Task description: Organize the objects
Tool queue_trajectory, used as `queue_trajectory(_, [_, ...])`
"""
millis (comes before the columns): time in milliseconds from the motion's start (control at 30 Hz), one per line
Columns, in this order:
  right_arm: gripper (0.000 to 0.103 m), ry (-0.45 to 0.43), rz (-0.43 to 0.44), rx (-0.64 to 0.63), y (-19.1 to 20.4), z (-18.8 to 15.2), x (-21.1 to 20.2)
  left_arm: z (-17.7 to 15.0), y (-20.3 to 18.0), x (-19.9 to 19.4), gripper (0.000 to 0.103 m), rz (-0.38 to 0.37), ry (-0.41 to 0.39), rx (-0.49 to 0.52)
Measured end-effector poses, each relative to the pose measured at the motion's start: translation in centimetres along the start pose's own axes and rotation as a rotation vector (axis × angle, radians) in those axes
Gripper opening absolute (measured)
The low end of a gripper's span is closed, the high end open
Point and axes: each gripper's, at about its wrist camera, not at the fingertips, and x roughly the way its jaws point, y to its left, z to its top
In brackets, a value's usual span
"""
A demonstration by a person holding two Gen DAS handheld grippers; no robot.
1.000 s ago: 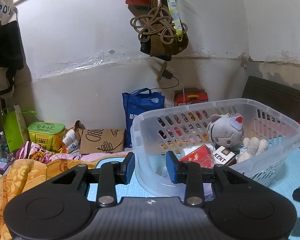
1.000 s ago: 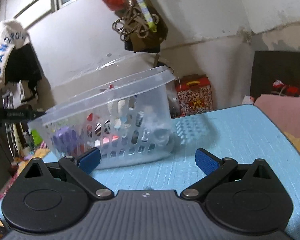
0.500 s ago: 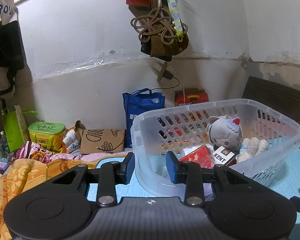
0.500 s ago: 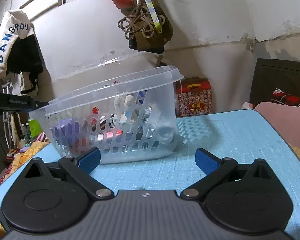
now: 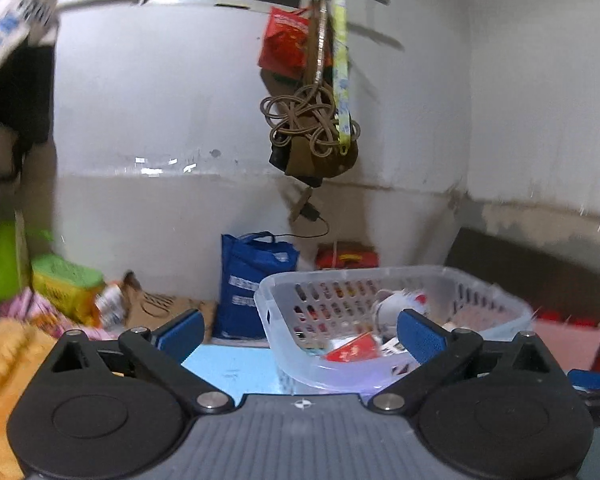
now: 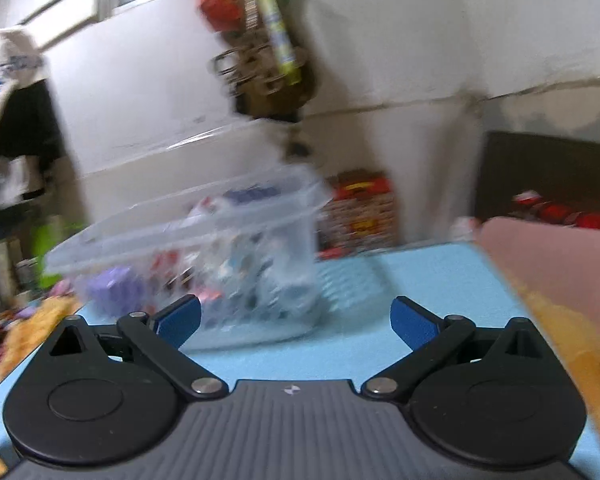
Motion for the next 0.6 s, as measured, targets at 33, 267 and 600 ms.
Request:
queue_trajectory(33, [0.103, -0.028, -0.034, 0.018, 0.1, 0.5, -0.7, 0.0, 0.2, -0.2, 0.103, -0.025, 0.039, -0.008])
queue_trajectory(267, [0.103, 0.043, -0.049, -0.118, 1.8, 4.5, -3.5, -1.5, 0.1, -0.5, 0.103, 0.005, 0.212, 0.022])
queue_trajectory(600, [0.103, 0.206, -0.016, -0.121, 3.5, 7.5, -0.4, 1.0, -3.8, -0.1, 0.103, 0.011, 0.254, 0.080])
